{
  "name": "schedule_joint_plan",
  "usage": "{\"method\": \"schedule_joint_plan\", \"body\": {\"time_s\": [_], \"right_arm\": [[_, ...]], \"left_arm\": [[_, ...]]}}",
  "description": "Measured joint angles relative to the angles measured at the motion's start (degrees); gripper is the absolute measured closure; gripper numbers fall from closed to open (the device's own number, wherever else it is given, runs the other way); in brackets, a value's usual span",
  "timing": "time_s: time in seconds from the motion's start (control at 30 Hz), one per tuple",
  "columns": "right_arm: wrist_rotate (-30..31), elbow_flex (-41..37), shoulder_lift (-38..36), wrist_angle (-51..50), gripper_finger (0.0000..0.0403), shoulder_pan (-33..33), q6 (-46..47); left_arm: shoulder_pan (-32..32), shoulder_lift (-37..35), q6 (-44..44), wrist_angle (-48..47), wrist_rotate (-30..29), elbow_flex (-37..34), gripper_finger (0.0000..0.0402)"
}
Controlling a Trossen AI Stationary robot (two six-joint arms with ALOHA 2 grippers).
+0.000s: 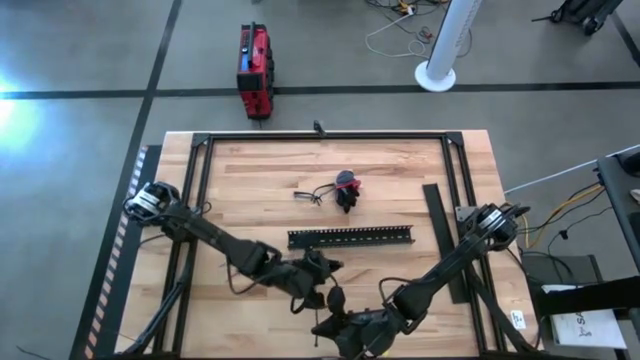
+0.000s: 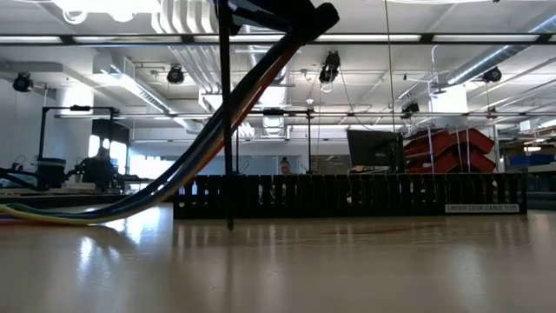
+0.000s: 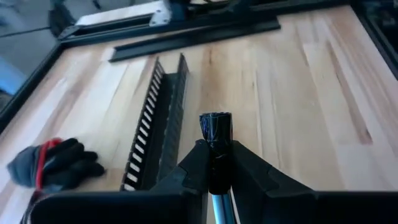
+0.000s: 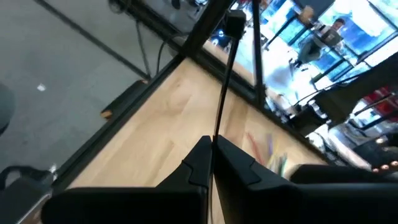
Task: Ziptie cables
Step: Wrap the cable wires with black zip tie
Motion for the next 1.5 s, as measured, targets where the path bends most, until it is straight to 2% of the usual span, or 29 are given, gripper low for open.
{"method": "schedule_joint_plan", "body": {"time_s": [0.17,0.3,0.43,0.63,0.8,0.93,1.13,1.5], "right_arm": [[1.1,-0.2,0.2,0.0,0.0403,0.8,-1.4],[1.2,-0.3,0.2,-1.0,0.0403,1.0,-2.6],[2.8,-0.4,0.2,-2.3,0.0403,1.9,-2.0],[9.5,-2.8,0.6,-2.1,0.0403,3.2,-6.3],[8.6,-4.7,3.4,-1.5,0.0403,3.5,-3.2],[8.7,-5.1,6.2,3.5,0.0403,5.3,-3.6],[9.5,-5.0,9.1,12.1,0.0403,5.0,-10.7],[6.4,-4.7,10.1,11.9,0.0403,2.1,-9.7]], "left_arm": [[0.9,-0.4,2.5,-0.3,4.9,0.0,0.0369],[2.6,-1.0,2.8,-0.4,11.4,0.0,0.0371],[4.7,-1.3,0.3,-0.7,16.4,0.0,0.0370],[7.3,-0.8,-3.1,2.1,22.5,0.0,0.0369],[9.3,-0.6,-5.8,2.5,25.5,0.0,0.0370],[10.0,-0.4,-6.1,6.6,28.4,0.0,0.0370],[12.1,2.7,-7.6,17.5,31.8,0.0,0.0370],[15.0,7.5,-9.0,27.7,37.6,0.0,0.0365]]}}
